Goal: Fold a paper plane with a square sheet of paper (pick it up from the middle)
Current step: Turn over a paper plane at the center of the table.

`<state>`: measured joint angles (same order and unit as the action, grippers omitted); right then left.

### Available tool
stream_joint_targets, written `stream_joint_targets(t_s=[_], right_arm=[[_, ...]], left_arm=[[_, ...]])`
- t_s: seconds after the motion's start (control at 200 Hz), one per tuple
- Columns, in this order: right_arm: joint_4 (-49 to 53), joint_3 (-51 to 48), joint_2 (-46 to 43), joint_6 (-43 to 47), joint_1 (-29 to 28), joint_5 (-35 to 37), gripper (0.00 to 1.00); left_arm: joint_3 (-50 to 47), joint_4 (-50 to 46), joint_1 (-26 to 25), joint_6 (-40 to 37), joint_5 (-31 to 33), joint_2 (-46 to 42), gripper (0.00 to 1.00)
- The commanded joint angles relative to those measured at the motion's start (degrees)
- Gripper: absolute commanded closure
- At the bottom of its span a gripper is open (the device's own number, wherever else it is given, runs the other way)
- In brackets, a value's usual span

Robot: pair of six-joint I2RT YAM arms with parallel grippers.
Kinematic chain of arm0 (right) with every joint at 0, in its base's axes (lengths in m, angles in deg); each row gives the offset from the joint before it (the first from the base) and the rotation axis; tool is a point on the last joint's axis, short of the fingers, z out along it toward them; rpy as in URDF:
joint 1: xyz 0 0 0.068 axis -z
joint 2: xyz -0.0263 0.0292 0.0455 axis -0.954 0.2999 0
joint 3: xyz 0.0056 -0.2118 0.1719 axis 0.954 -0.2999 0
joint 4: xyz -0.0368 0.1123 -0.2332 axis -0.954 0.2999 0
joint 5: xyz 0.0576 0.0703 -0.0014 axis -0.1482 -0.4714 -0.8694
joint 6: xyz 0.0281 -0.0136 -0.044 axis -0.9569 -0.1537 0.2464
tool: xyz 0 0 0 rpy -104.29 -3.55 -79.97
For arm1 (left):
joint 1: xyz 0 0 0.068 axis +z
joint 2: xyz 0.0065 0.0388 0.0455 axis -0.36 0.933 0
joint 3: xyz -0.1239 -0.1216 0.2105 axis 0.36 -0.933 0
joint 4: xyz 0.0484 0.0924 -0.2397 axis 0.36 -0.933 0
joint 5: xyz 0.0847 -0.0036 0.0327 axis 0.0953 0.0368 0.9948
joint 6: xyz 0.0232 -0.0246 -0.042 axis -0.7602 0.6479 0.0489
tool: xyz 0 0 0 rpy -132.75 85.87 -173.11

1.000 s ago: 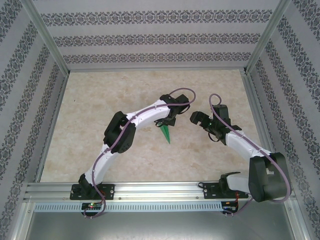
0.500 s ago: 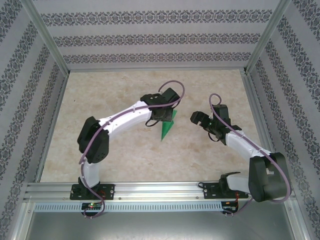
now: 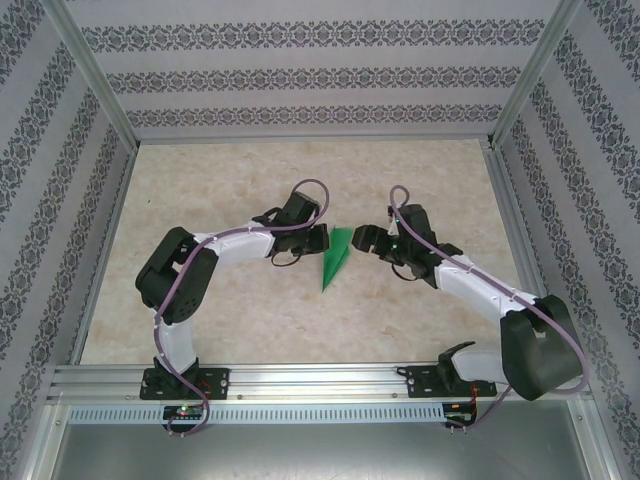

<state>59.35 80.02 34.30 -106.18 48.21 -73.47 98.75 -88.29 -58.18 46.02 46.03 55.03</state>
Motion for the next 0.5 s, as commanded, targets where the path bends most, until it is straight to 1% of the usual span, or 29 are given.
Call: stream_joint_targets(t_s=[0.0, 0.08, 0.24, 0.37, 0.495], right_arm=[[-2.76, 1.54, 2.23, -4.26, -2.82, 1.03, 0.29], [-2.13, 3.63, 3.98, -4.89, -5.45, 1.75, 0.38], [0.96, 8.69, 8.51, -6.1, -10.83, 4.91, 0.46], [1.96, 11.3, 11.0, -7.79, -14.75, 8.24, 0.47], [3.45, 13.47, 13.39, -8.88, -16.31, 9.87, 0.47]], left_arm=[[-4.08, 12.63, 1.84, 4.43, -4.09, -1.65, 1.0], [-6.79, 14.48, 2.36, 5.21, -4.07, -2.38, 1.0], [-11.69, 18.04, 2.65, 6.7, -3.45, -3.36, 1.0], [-14.35, 20.49, 2.76, 7.76, -3.22, -3.75, 1.0], [-15.81, 21.76, 2.78, 8.29, -3.28, -3.75, 1.0]])
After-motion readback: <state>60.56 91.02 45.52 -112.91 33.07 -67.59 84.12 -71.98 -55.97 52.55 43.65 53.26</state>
